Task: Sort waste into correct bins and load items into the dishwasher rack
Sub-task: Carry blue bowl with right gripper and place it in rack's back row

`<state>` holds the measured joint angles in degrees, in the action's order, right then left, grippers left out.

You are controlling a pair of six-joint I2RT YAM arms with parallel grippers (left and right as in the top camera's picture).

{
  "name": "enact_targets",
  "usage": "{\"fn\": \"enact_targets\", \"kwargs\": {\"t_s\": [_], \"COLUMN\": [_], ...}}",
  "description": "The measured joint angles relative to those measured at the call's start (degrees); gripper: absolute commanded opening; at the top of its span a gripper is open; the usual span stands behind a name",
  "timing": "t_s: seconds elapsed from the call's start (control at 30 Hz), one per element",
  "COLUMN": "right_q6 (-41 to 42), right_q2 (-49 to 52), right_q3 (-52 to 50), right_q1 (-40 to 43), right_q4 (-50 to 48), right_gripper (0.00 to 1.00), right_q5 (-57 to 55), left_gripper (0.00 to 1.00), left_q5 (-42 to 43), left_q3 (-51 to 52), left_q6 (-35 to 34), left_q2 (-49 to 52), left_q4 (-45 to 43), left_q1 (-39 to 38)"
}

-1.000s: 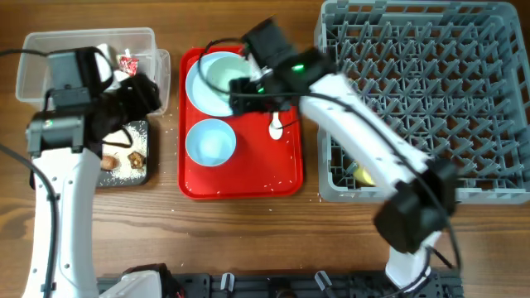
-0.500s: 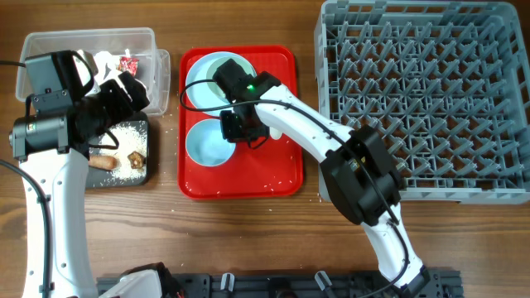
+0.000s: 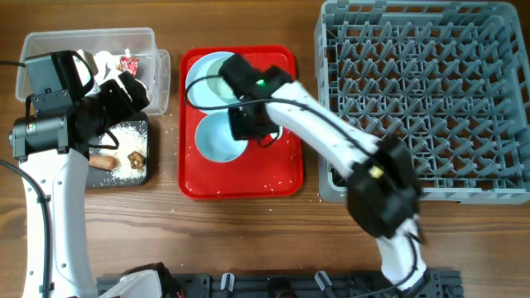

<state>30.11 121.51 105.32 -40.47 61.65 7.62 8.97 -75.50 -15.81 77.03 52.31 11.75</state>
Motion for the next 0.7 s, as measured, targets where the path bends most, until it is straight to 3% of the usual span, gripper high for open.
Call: {"fn": "enact_targets", "kwargs": {"t_s": [0.13,0.27,0.4,0.7], "right_q6": [0.0,1.6,4.2,5.6], "right_q2": [-14.8,-26.4,-26.2,-15.3], "right_q3": [0.0,0.5,0.5,-0.5], "right_q1": [3.0,9.7,15.6,20.3], "right_q4": [3.4,6.7,7.2,1.0], "right_gripper": [0.04,0.04,0.04,0.04], "right_q5": [-11.1,-31.1,-47.7,-69.5], "left_gripper": [1.0,1.0,1.0,1.0], "left_q5": [0.0,0.0,0.0,0.0], "left_q3": [0.0,0.0,0.0,0.0], "left_q6": [0.0,0.0,0.0,0.0], "left_q2": [0.0,0.0,0.0,0.0], "left_q4": [0.0,0.0,0.0,0.0], "left_q1": [0.0,0.0,0.0,0.0]}}
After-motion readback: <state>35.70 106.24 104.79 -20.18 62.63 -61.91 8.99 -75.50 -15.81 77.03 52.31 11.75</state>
